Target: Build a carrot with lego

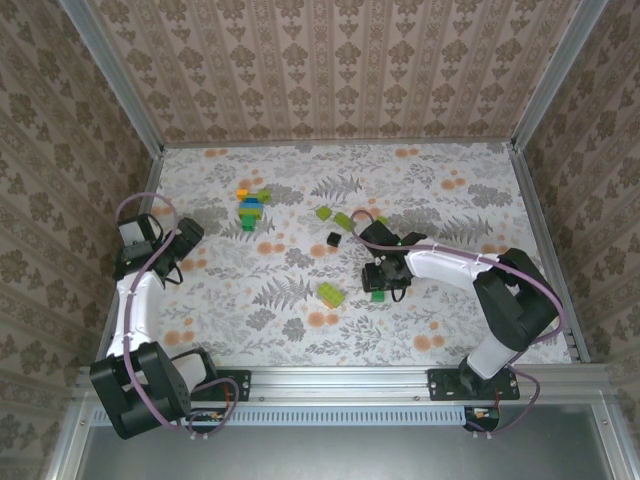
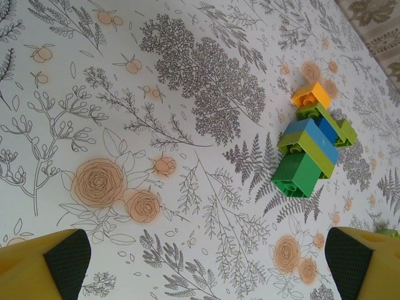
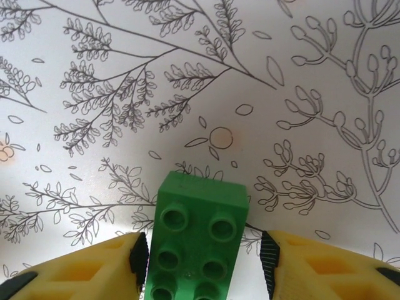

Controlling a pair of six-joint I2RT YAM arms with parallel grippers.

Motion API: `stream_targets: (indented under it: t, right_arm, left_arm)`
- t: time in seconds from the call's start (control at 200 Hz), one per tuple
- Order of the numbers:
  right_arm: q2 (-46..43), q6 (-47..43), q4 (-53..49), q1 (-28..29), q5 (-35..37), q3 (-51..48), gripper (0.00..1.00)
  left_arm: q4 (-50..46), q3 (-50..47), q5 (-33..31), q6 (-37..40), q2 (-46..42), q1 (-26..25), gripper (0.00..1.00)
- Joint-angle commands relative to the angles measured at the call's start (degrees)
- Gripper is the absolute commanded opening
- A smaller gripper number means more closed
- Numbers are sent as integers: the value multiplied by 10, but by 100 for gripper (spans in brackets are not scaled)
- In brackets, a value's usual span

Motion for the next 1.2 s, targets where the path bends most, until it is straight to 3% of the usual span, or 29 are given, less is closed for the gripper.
stream_targets:
  t: [0.0,0.215,0.36,0.575,0.915,1.195]
  right_arm:
    - [9,8,-5,7,-10,-3,51]
    - [18,8,-6,13,-8,-7,50]
    - [12,10,-8,16,-5,-8,39]
    - [-20,-1,-46,28,2,14,30]
    - [-28,-177,-206,94,-21,173,29]
    - [57,-276,-261,125,-81,285,30]
  left_arm:
    - [2,7,-6,9,3,-4,100]
    - [2,7,-6,10,3,-4,100]
    - [2,7,-6,10,3,-4,100]
    - [1,6,-6,10,4,-6,100]
    - [-3,9,-7,13,3,-6,100]
    - [0,11,2,14,13,-7,100]
